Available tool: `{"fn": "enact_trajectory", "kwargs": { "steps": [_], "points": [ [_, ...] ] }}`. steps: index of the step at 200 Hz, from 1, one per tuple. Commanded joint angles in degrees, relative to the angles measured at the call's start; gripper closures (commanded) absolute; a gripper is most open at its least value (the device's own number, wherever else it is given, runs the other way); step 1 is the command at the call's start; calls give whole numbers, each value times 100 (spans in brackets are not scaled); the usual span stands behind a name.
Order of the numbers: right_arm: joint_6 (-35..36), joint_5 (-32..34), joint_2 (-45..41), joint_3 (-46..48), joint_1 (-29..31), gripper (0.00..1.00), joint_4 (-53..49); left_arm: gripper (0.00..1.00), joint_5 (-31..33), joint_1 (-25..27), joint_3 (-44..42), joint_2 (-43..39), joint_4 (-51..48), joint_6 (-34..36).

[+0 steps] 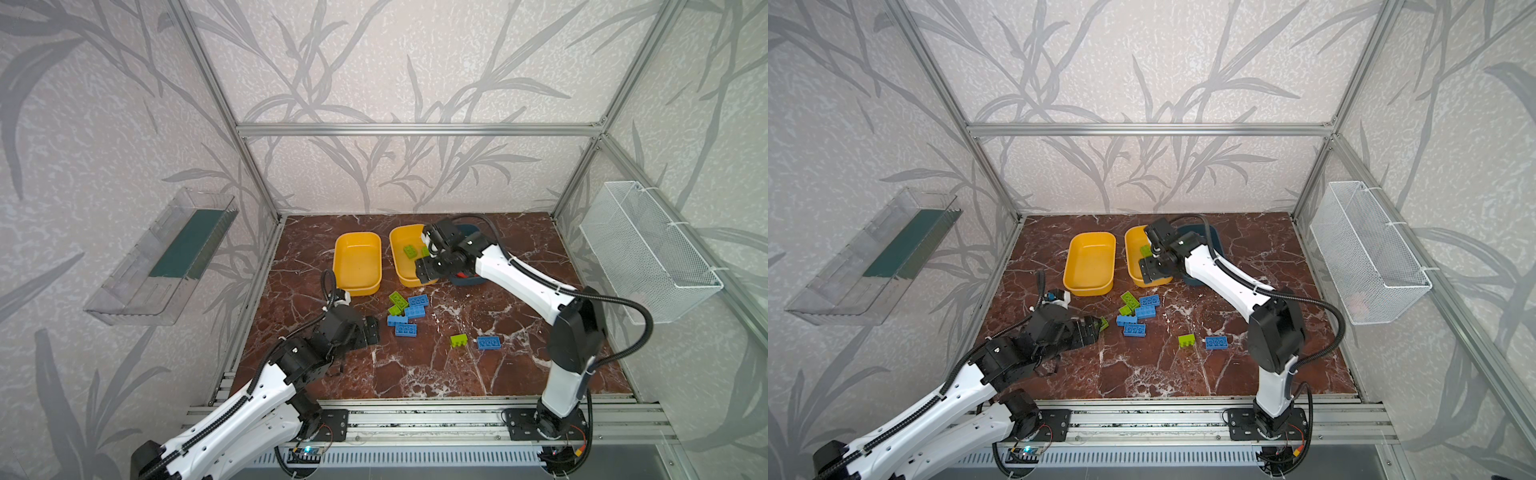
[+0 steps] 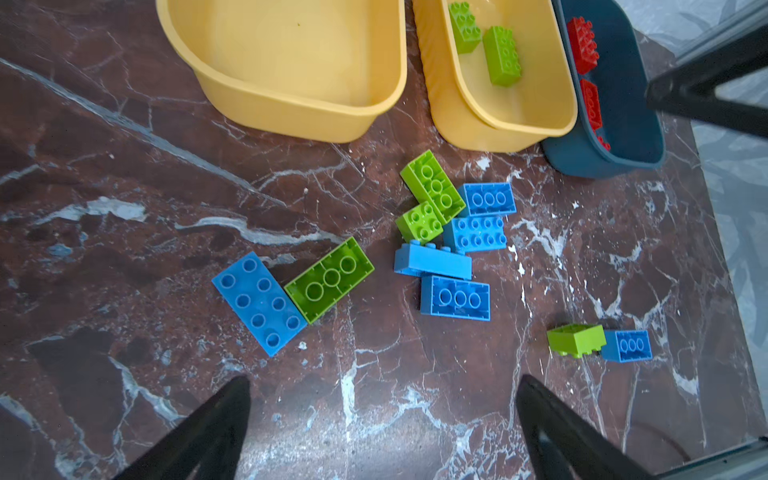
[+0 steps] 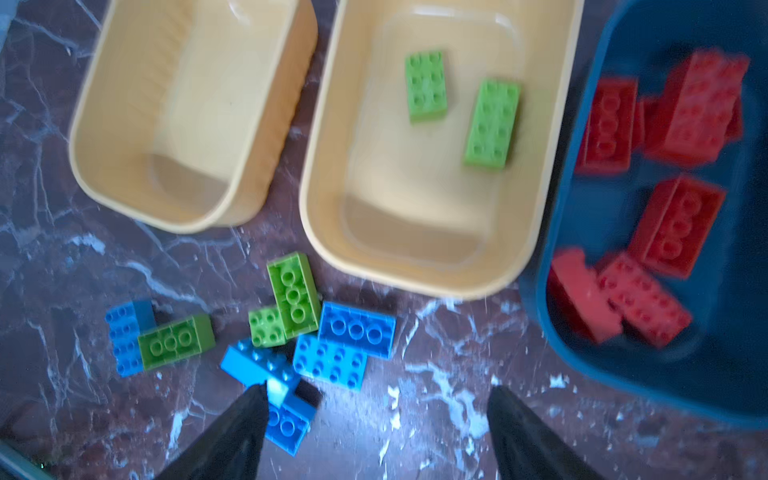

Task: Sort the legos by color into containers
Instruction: 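Open the right gripper and move it back down to a green brick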

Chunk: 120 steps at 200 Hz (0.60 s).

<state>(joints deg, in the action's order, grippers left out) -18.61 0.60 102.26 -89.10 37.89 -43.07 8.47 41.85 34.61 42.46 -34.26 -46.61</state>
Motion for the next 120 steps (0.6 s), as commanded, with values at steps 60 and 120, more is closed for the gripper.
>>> {"fn": "enact_trajectory", "kwargs": {
  "steps": [60, 120],
  "points": [
    [-1110, 151, -2522, 3898, 270, 17, 804, 1, 517, 1879, -423, 867, 1102, -384],
    [-1259, -100, -2450, 4290, 406, 19, 1074, 1, 839, 2236, -145, 1482, 1259, -361]
  ]
}}
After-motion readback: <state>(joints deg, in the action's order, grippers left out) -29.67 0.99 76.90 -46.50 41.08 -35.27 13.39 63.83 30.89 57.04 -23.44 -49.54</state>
